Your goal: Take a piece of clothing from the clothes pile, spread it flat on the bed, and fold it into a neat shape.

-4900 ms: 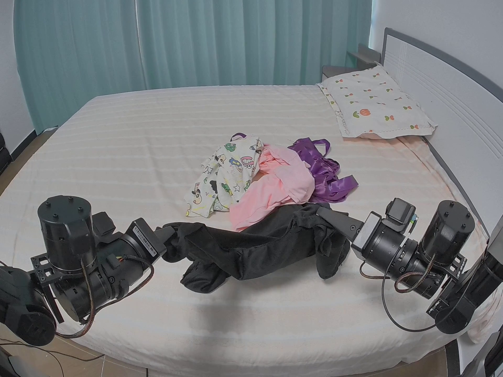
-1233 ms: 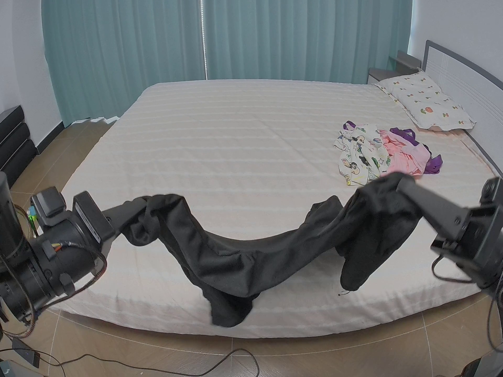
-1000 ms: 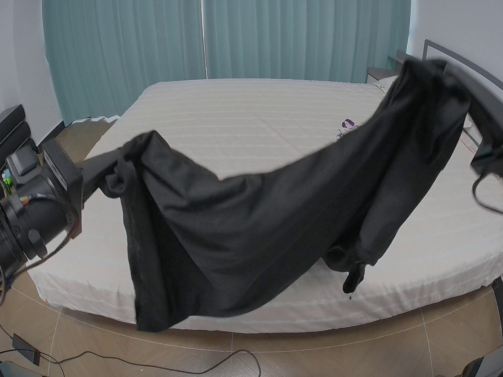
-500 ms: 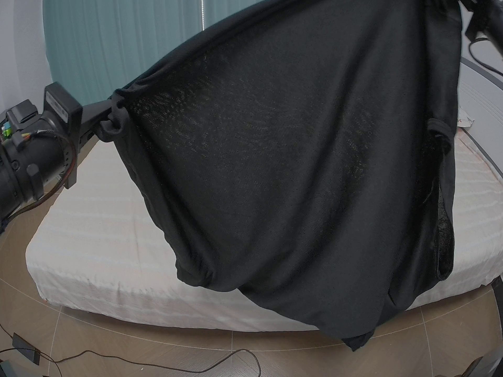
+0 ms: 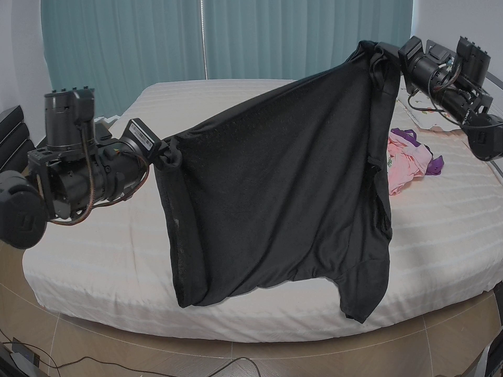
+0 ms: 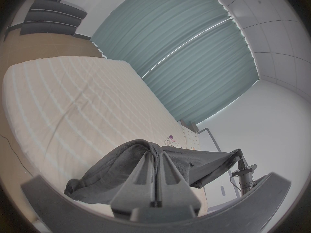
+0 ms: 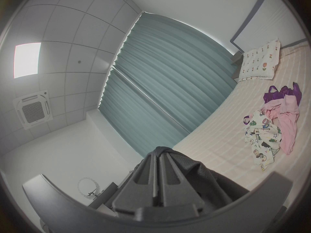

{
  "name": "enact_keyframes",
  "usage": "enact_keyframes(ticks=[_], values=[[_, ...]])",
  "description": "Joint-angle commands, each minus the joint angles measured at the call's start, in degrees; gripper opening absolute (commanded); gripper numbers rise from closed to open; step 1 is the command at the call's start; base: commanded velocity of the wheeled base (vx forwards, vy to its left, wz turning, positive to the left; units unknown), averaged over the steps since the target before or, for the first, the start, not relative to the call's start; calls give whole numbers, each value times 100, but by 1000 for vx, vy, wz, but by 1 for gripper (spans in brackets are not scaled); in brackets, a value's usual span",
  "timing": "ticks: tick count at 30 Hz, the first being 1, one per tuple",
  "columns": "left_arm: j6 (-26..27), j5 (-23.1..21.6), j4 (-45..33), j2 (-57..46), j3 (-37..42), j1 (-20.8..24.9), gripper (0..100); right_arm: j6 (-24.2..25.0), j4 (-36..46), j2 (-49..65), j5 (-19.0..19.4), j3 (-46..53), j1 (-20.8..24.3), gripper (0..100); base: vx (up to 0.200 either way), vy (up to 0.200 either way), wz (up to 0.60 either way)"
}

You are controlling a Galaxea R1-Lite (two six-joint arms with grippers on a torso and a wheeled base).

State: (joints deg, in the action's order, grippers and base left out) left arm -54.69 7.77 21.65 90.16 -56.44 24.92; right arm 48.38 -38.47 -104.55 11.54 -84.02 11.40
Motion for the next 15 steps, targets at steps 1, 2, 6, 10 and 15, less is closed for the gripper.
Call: enact_keyframes(ticks=[1,2,6,10,15], values=[[-16,-100,6,889,-429,-251,0,-4,-248,-760,-29,122,-103,0,200,0,0],[-16,-126,6,1003,-517,-294,0,4,-275,-831,-29,149,-111,0,200,0,0],[-16,-276,-3,1381,-745,-391,0,-4,-292,-1050,-47,289,-155,0,200,0,0],[-16,-451,6,1706,-851,-374,0,-4,-459,-1252,-47,518,-182,0,200,0,0],[-7,-443,-56,2260,-1273,-409,0,-13,-688,-1622,-117,632,-235,0,40,0,0]])
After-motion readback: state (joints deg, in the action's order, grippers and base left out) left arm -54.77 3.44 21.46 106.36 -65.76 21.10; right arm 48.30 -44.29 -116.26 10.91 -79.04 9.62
